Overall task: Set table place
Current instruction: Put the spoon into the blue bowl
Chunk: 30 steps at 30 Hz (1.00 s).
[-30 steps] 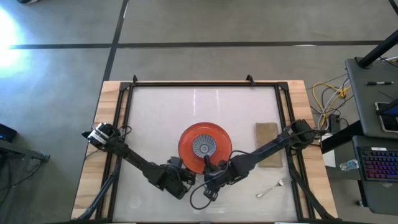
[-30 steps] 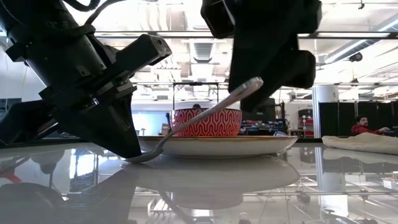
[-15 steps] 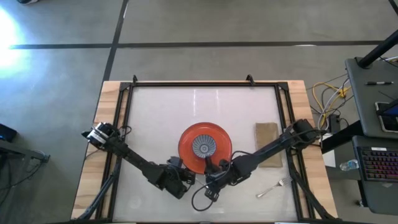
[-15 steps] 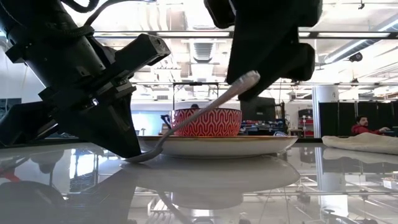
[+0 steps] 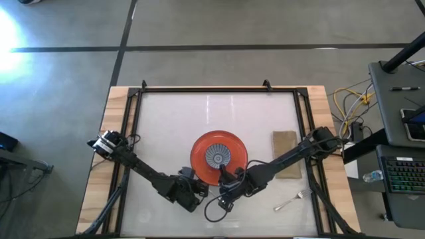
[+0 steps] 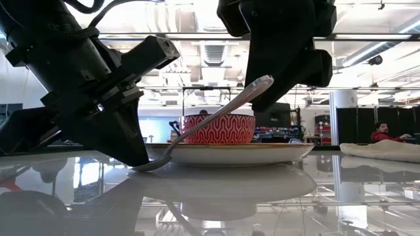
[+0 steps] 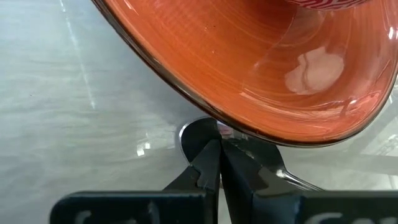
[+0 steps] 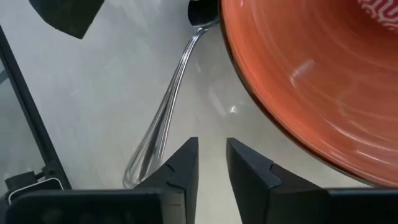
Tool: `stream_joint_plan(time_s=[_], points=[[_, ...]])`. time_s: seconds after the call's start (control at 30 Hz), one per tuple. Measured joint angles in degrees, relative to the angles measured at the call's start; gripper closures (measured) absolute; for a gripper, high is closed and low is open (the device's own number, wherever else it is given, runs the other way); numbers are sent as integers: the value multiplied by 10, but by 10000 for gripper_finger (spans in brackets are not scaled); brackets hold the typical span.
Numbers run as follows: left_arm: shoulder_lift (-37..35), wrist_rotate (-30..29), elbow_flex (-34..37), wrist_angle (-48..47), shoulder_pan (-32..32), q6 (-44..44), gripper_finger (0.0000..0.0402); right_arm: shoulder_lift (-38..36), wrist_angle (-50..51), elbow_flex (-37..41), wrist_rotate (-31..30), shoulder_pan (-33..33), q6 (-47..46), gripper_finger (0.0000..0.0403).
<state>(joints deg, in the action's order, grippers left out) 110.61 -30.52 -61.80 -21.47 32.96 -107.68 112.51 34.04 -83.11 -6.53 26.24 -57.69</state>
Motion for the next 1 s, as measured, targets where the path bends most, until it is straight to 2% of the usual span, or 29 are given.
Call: stream_joint_plan(time_s=[0.43,0.6,0.7,0.87,1.0], points=[[0,-6,0,13,0,0,402,0,-8,1,10,1,-4,387],[0,-12,1,29,-3,0,402,9,-59,4,27,4,-10,390],[0,-13,0,32,-3,0,402,28,-63,5,51,5,-20,390],[0,-14,-1,35,-3,0,402,40,-60,5,54,7,-18,390],[0,-14,-1,39,-4,1,402,40,-93,-6,69,7,-5,390]])
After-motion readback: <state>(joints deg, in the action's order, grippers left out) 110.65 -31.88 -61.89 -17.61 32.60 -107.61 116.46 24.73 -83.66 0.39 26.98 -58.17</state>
